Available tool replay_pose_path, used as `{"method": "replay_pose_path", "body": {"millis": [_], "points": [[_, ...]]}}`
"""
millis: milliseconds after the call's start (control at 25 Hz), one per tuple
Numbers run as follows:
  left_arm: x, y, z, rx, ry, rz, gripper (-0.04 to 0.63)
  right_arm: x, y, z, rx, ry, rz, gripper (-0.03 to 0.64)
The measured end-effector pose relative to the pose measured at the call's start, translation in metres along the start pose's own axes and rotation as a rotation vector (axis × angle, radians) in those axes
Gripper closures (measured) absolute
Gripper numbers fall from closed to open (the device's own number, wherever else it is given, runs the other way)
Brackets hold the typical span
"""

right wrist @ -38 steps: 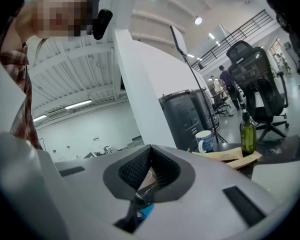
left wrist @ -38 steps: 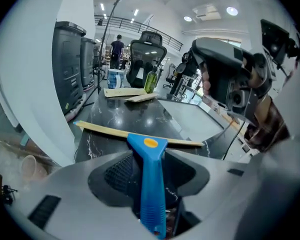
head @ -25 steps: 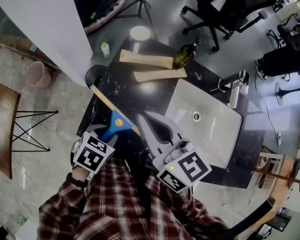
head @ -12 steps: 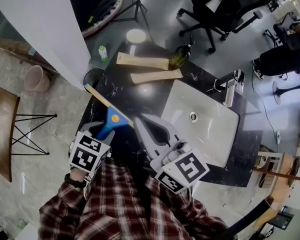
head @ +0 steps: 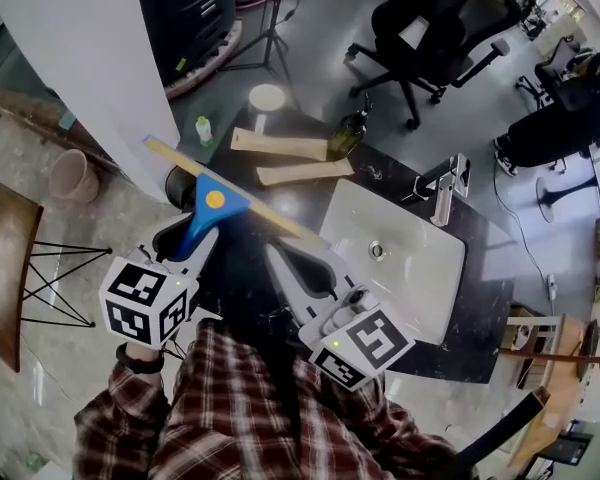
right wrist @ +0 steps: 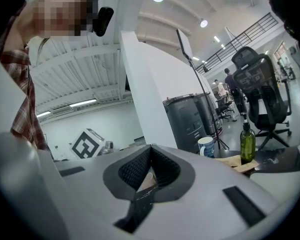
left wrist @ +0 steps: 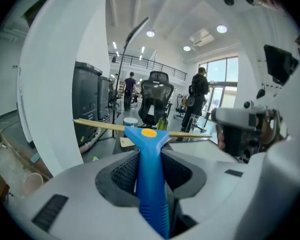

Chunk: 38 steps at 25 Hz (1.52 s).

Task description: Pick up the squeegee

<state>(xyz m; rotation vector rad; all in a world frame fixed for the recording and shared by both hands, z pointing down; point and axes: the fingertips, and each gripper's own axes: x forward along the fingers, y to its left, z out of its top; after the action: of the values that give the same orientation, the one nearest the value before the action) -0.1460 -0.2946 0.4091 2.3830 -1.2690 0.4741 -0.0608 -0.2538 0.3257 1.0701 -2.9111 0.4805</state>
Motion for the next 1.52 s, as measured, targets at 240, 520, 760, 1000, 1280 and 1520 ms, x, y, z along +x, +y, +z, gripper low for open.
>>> {"method": "replay_pose_path", "body": {"millis": [240, 520, 760, 1000, 1280, 1520], "points": [[-0.031, -0.012, 0.066, 0.006, -0.224, -0.018, 0.456, -0.010, -0.009, 0.012, -0.038, -0.016, -0.014, 0.604], [-0.051, -0.027, 0.101, -0.011, -0.355, -0.078, 0.456, -0.025, -0.021, 0.023, -0.067, -0.043, -0.057, 0.604], [-0.048, -0.035, 0.105, -0.014, -0.369, -0.100, 0.456, -0.026, -0.025, 0.028, -0.085, -0.053, -0.060, 0.604], [-0.046, -0.043, 0.107, -0.014, -0.364, -0.127, 0.456, -0.025, -0.025, 0.028, -0.092, -0.050, -0.062, 0.604], [-0.046, -0.048, 0.108, -0.022, -0.361, -0.139, 0.456, -0.024, -0.029, 0.028, -0.091, -0.046, -0.072, 0.604], [-0.040, -0.048, 0.102, -0.020, -0.346, -0.144, 0.456, -0.024, -0.032, 0.025, -0.091, -0.040, -0.077, 0.604]]}}
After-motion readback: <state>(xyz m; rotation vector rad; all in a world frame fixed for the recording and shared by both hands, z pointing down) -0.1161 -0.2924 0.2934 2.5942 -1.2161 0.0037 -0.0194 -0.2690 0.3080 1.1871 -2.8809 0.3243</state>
